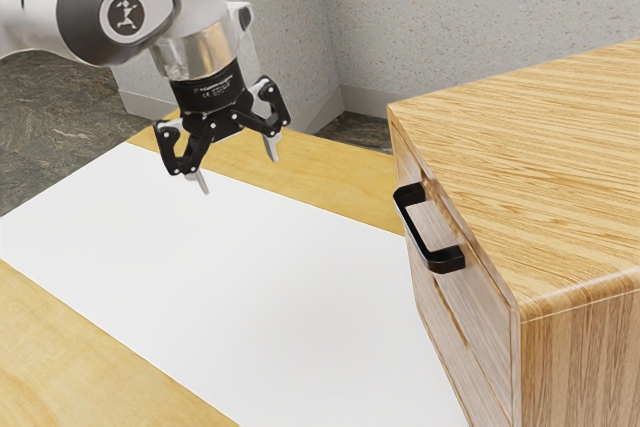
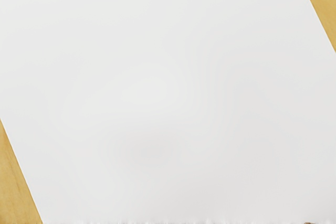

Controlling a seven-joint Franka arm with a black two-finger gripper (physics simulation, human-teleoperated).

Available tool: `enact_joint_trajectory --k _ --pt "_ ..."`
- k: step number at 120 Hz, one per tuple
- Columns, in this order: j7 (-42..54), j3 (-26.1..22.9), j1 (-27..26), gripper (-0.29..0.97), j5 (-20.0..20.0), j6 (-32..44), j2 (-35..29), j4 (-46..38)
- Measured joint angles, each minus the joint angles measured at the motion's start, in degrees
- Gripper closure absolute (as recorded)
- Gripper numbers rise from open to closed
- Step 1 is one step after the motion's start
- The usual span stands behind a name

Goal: Pull the drawer handle with one arm to open the drawer

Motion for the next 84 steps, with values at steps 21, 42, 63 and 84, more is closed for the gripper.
enact_joint_trajectory --k 21,42,63,84 --pt "-1.0 0.1 0.4 0.0 -0.8 0.0 -0.2 0.2" --pt "-2.0 -0.7 1.3 0.0 -1.0 -1.6 -0.3 13.7" --pt "-2.5 -0.6 0.5 0.0 -6.7 3.8 0.0 10.1" --pt "-2.0 -0.6 0.5 0.0 -16.8 13.1 1.2 5.4"
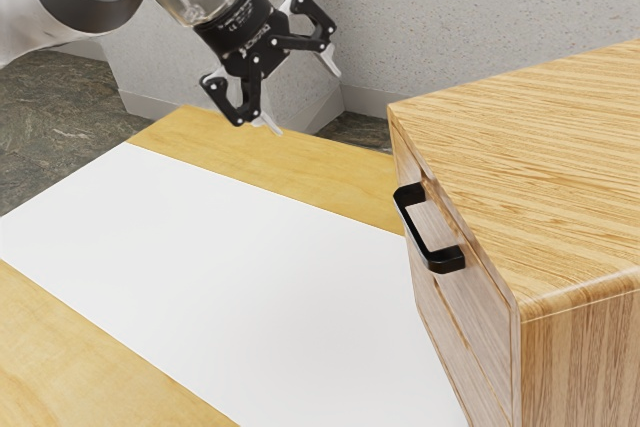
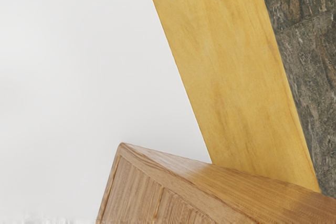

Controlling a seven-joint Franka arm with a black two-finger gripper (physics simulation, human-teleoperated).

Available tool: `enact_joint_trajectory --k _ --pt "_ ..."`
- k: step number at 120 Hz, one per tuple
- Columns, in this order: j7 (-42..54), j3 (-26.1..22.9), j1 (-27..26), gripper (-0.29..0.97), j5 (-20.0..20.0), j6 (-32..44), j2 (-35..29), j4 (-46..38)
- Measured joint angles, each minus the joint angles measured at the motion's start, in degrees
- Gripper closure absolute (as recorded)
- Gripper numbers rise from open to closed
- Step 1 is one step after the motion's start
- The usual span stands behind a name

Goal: Pull the drawer handle with one arm to open the drawer

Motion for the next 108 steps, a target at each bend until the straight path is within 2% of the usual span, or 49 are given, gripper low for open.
enact_joint_trajectory --k 16,32,38,46,52,58,66,73,92,108 --pt "0.5 -0.2 -0.2 0.0 -5.5 4.0 1.8 -0.8" --pt "1.5 -0.3 -4.5 0.03 -7.4 5.9 0.9 -2.8" --pt "1.9 -0.5 -7.4 0.04 -7.4 6.2 -1.3 -4.7" --pt "2.3 -1.4 -10.4 0.06 -6.4 6.5 -4.8 -7.8" --pt "2.5 -2.2 -9.6 0.07 -5.1 6.2 -7.1 -9.0" --pt "2.6 -5.7 -5.3 0.09 -3.3 5.5 -9.5 -9.6" --pt "2.7 -15.1 4.2 0.12 -1.0 4.5 -13.0 -12.0" --pt "2.8 -18.6 6.5 0.13 1.2 3.8 -14.4 -13.6" --pt "3.0 -20.3 6.5 0.17 4.0 2.2 -15.9 -18.4" --pt "3.1 -19.9 4.0 0.21 5.5 1.7 -16.2 -19.3"
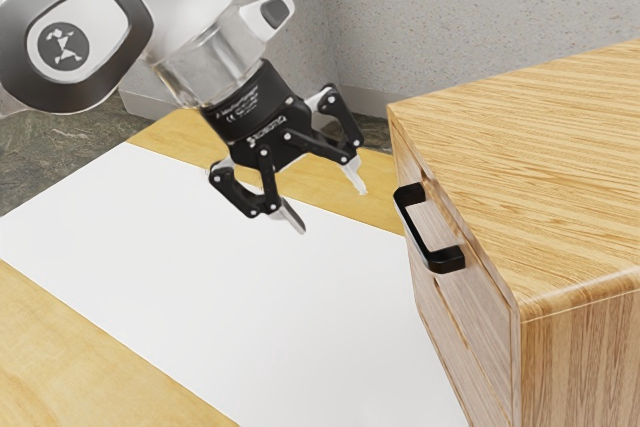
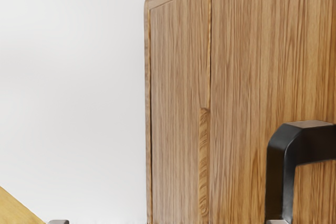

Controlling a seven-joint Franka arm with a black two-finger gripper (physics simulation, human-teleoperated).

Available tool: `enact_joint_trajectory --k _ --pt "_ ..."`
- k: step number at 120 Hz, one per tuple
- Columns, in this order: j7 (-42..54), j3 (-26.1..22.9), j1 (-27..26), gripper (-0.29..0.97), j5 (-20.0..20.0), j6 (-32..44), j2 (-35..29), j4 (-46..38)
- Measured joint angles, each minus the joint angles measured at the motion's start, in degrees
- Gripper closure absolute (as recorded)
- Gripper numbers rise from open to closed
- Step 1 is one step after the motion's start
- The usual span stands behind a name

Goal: Pull the drawer handle with one arm to open the drawer

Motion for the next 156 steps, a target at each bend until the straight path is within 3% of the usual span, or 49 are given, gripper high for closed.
enact_joint_trajectory --k 38,76,118,156 --pt "0.1 1.6 -3.0 0.27 0.1 3.9 1.7 0.1" --pt "0.0 2.3 -2.9 0.35 -4.2 8.2 5.6 0.0" --pt "0.0 2.5 -2.7 0.5 -5.4 9.4 6.7 -0.6" --pt "0.0 2.5 -4.2 0.55 -5.7 9.6 6.7 -1.4"
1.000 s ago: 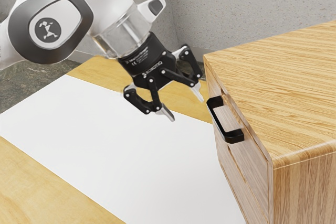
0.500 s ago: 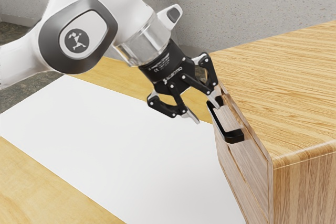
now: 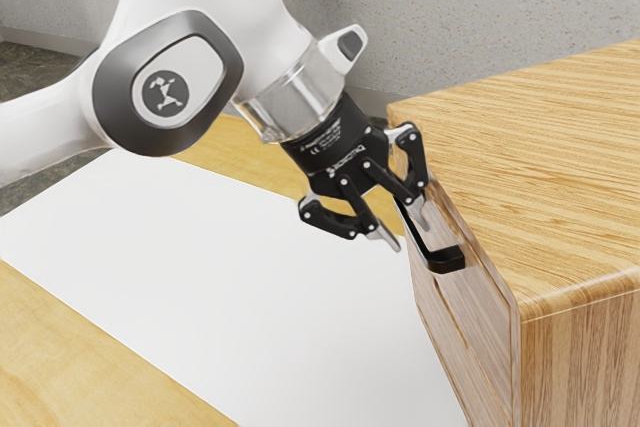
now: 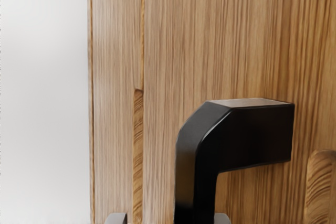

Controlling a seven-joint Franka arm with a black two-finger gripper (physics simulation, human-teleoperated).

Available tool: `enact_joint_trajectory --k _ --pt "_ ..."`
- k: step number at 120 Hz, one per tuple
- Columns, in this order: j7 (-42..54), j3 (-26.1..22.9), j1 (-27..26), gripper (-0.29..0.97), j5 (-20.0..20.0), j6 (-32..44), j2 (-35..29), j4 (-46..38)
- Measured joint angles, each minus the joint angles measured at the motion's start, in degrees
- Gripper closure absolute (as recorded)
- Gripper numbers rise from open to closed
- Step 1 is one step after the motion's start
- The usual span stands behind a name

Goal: Pull the drawer handle with one arm to open the drawer

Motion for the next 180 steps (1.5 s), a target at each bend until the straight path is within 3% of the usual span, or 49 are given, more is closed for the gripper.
enact_joint_trajectory --k 53,146,180 --pt "0.0 0.4 0.2 0.7 0.2 -0.1 -3.1 -2.1" --pt "-0.3 -0.6 -0.2 0.71 0.8 -0.2 -10.1 -8.2" --pt "-0.6 -3.3 2.4 0.72 2.0 -0.2 -15.2 -12.2"
